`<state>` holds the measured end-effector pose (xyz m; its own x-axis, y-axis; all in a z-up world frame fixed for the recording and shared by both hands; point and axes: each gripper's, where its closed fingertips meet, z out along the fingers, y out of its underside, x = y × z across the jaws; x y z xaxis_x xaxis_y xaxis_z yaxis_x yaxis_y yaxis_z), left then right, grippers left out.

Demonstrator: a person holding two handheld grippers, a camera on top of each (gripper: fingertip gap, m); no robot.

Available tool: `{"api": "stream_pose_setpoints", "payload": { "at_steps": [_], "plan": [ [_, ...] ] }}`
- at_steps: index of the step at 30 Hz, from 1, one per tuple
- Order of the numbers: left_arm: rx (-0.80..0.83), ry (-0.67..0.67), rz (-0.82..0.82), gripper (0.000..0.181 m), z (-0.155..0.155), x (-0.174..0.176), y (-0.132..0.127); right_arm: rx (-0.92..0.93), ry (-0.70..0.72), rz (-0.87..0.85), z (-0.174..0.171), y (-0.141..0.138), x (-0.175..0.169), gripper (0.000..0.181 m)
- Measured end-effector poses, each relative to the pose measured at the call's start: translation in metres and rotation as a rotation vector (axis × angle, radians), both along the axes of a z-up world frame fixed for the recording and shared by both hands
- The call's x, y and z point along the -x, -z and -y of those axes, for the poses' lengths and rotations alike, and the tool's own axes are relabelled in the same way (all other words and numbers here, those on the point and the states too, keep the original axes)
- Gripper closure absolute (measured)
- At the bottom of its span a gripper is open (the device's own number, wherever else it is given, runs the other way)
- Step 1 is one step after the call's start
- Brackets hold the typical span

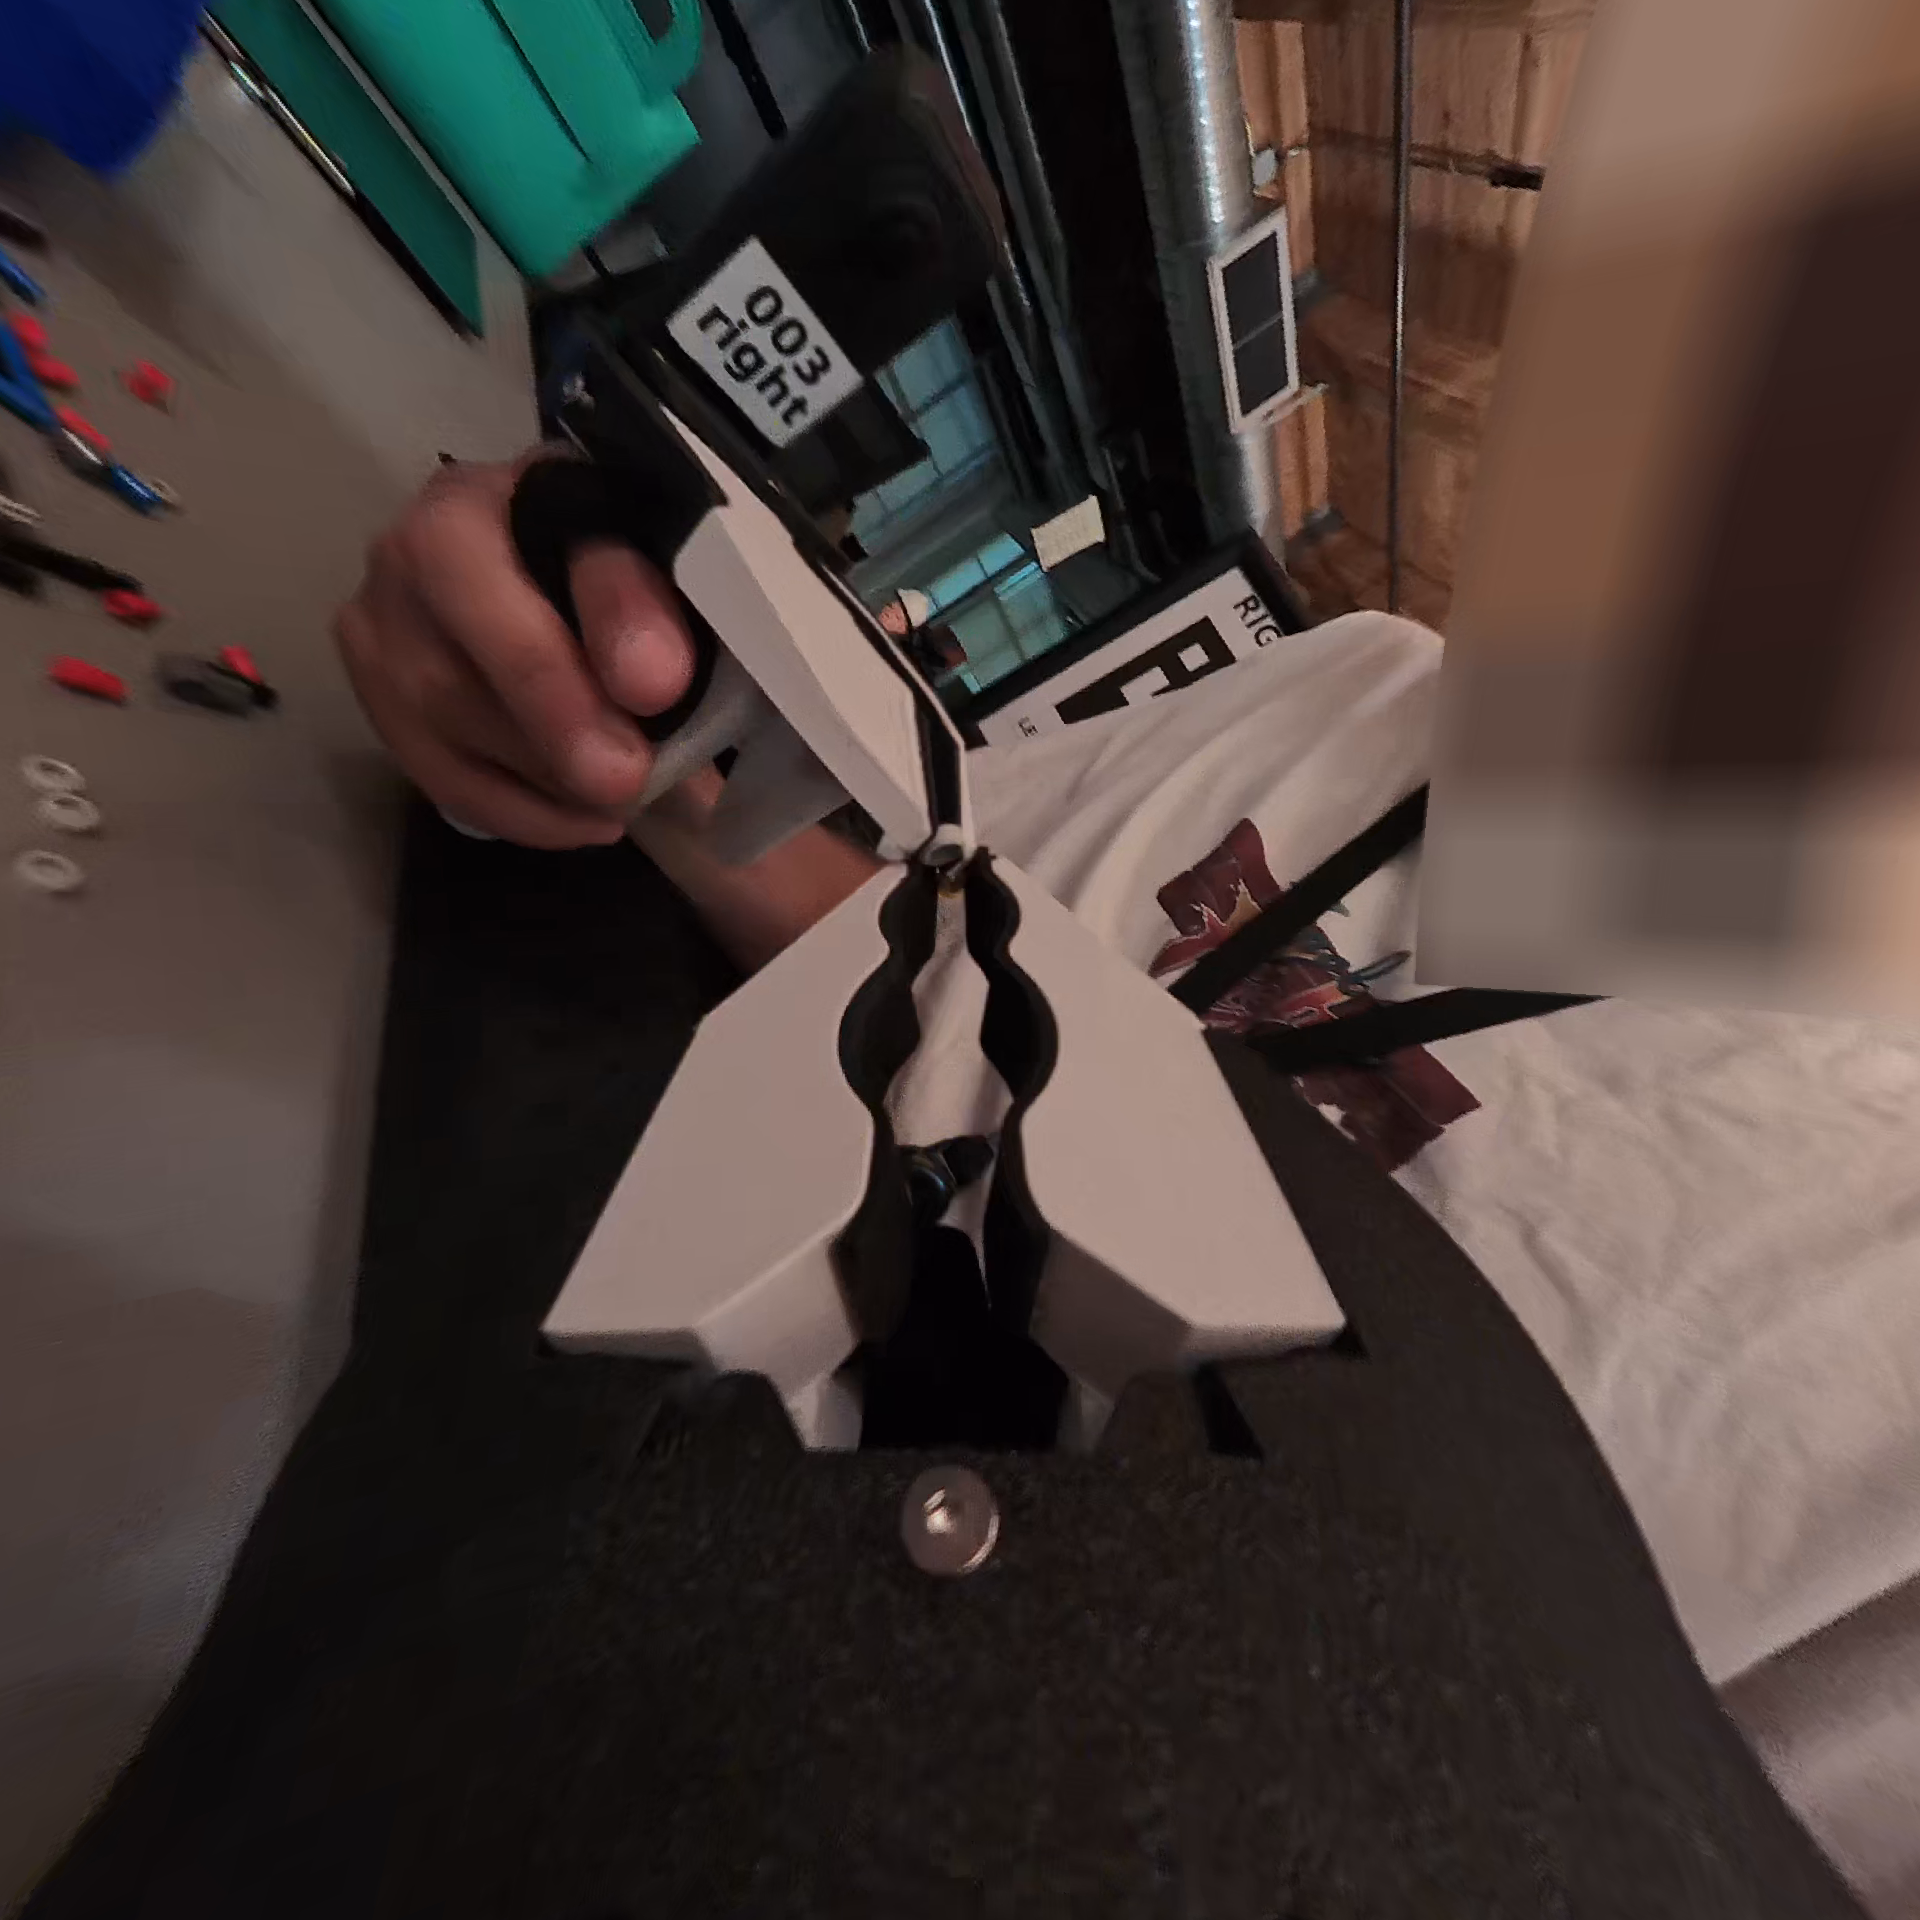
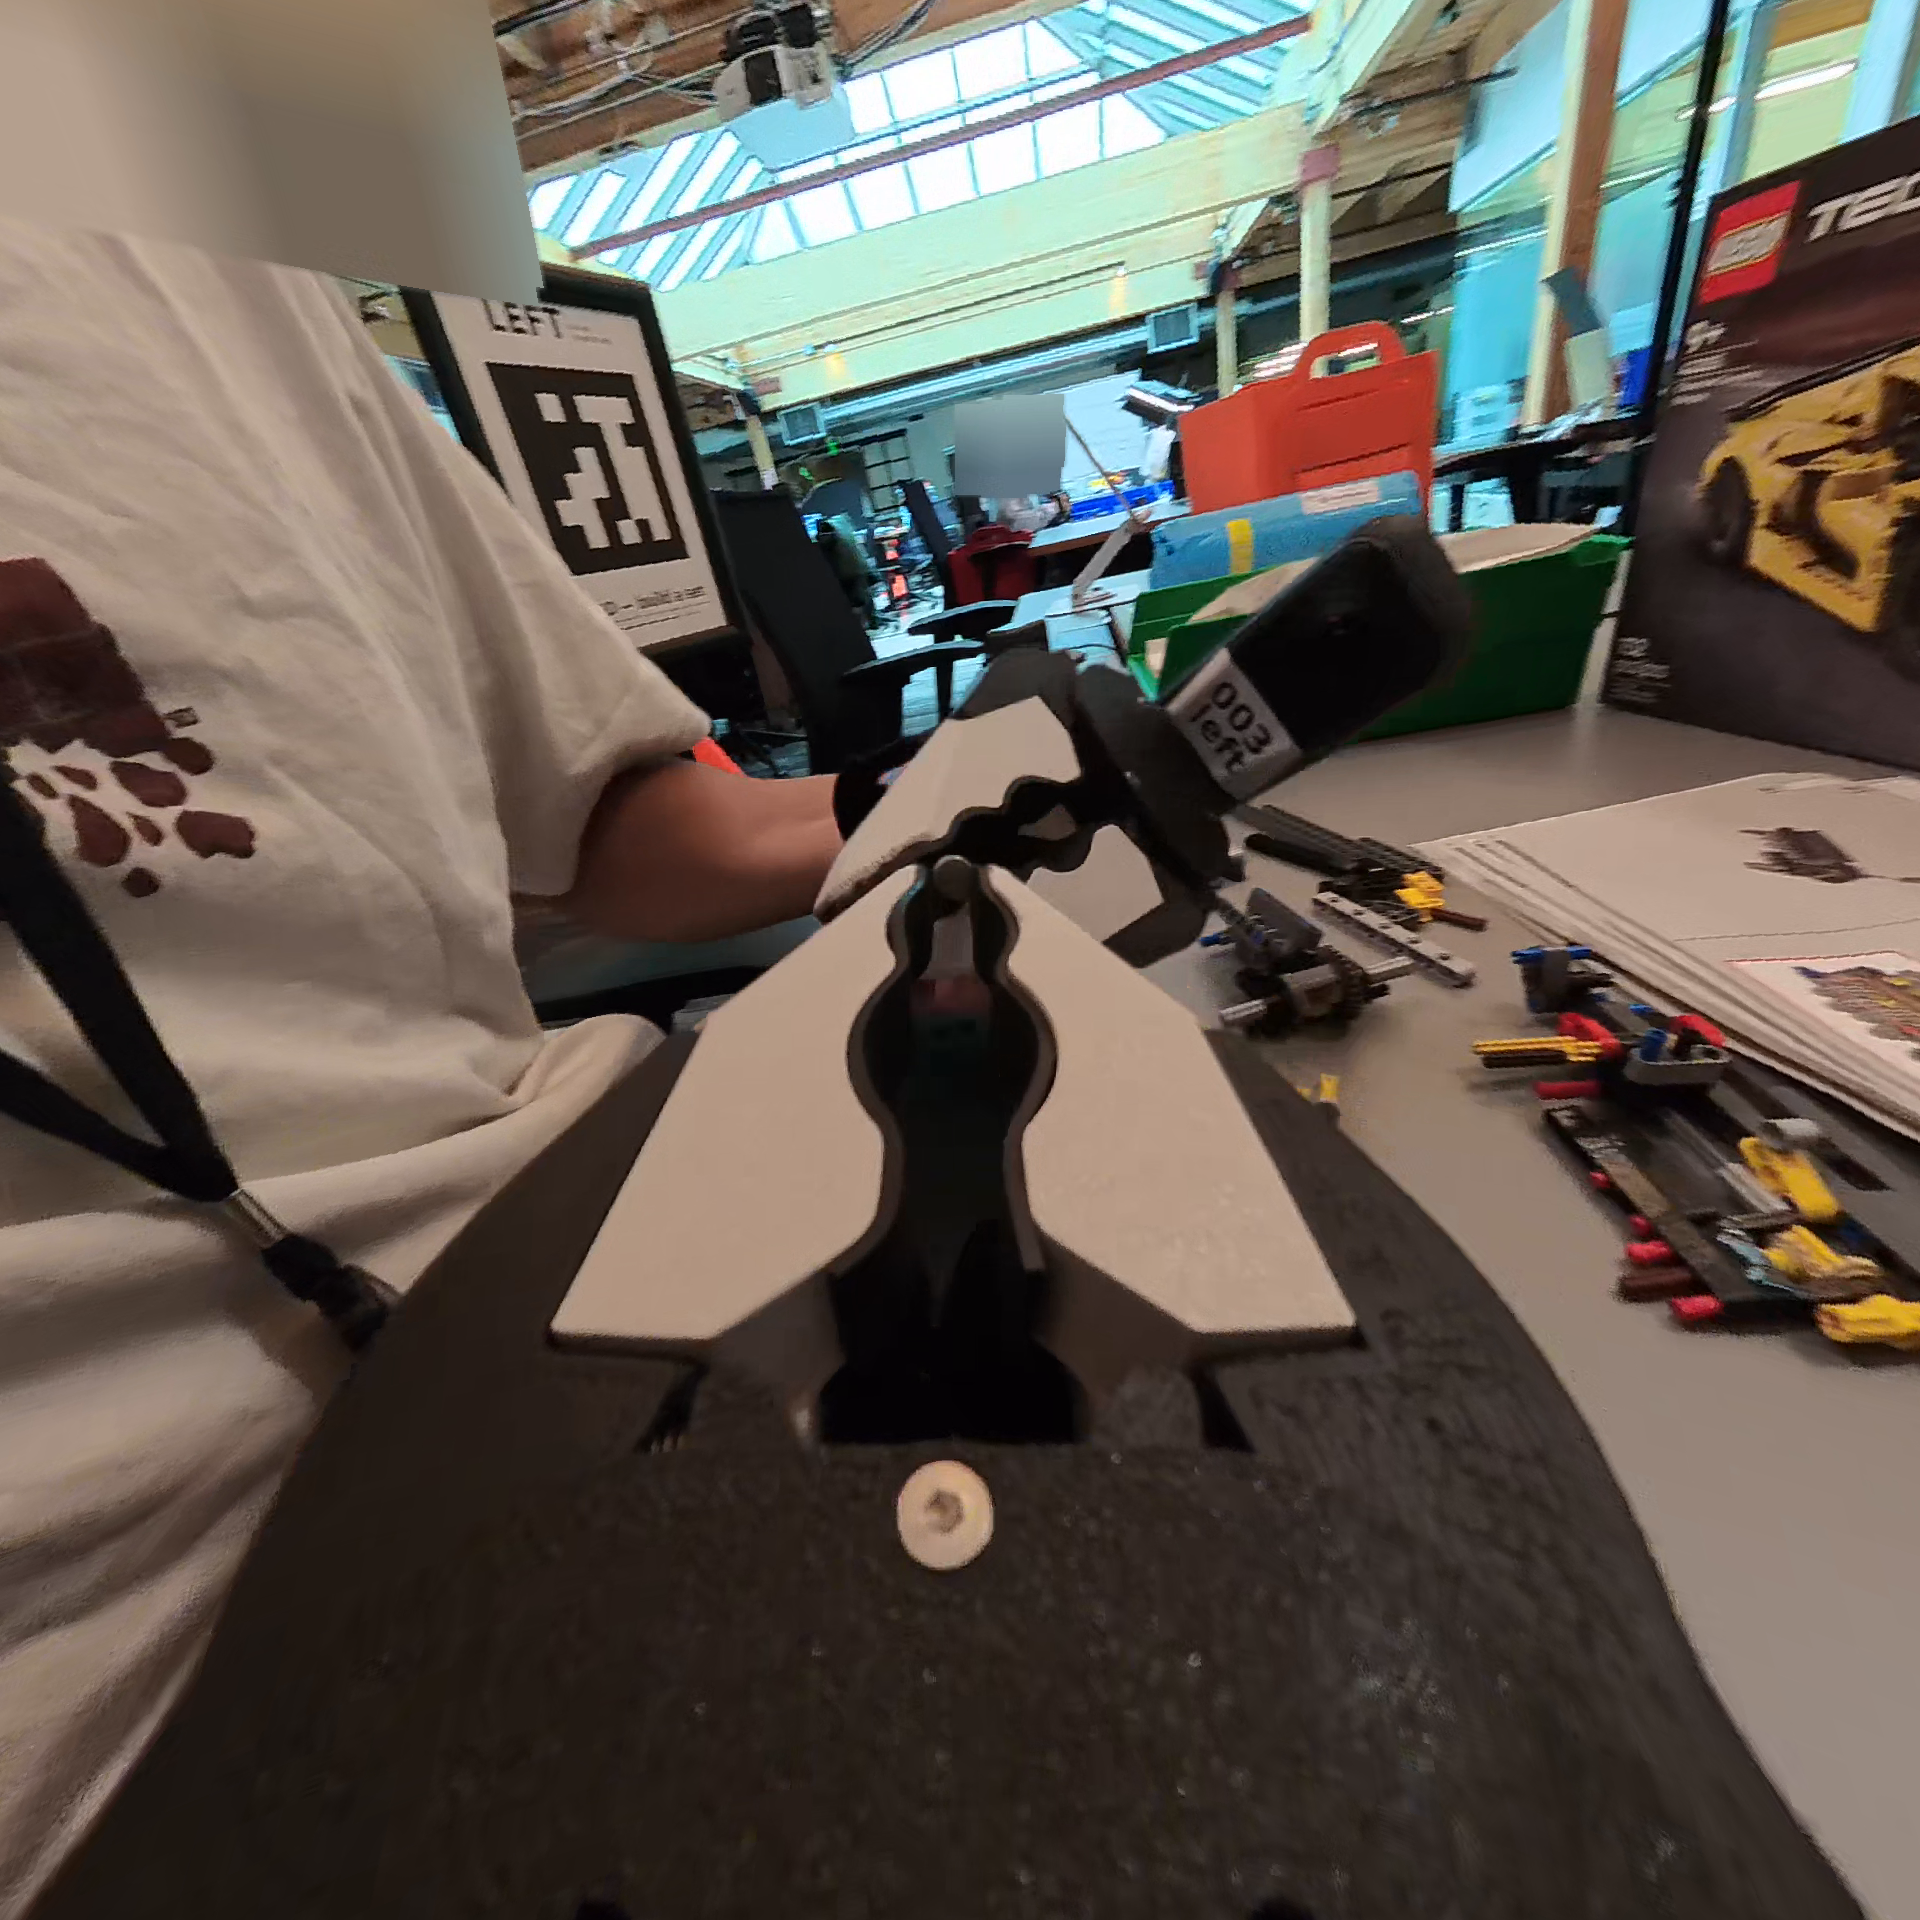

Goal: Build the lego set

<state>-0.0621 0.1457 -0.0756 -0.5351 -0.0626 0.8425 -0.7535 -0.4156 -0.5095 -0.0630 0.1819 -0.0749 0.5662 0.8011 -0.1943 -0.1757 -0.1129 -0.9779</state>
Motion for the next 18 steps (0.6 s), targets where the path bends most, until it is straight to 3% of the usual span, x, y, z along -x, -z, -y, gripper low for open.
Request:
{"api": "stream_pose_setpoints", "payload": {
  "at_steps": [4,7,9,13,18],
  "plan": [
    [-0.015,-0.044,0.032,0.177,-0.007,-0.003,-0.002,-0.022,0.06,-0.003,-0.006,-0.004,-0.005,0.175],
    [-0.069,-0.192,0.116,0.177,-0.03,-0.015,-0.005,-0.078,0.256,-0.042,-0.018,-0.017,-0.038,0.175],
    [-0.068,-0.311,0.154,0.178,-0.047,-0.024,-0.008,-0.15,0.386,0.052,-0.02,-0.018,-0.049,0.175],
    [0.089,-0.44,0.195,0.178,-0.065,-0.033,-0.016,-0.293,0.585,0.31,-0.03,-0.014,-0.044,0.175],
    [0.242,-0.451,0.214,0.178,-0.065,-0.033,-0.023,-0.368,0.624,0.449,-0.036,-0.01,-0.029,0.175]
  ]
}}
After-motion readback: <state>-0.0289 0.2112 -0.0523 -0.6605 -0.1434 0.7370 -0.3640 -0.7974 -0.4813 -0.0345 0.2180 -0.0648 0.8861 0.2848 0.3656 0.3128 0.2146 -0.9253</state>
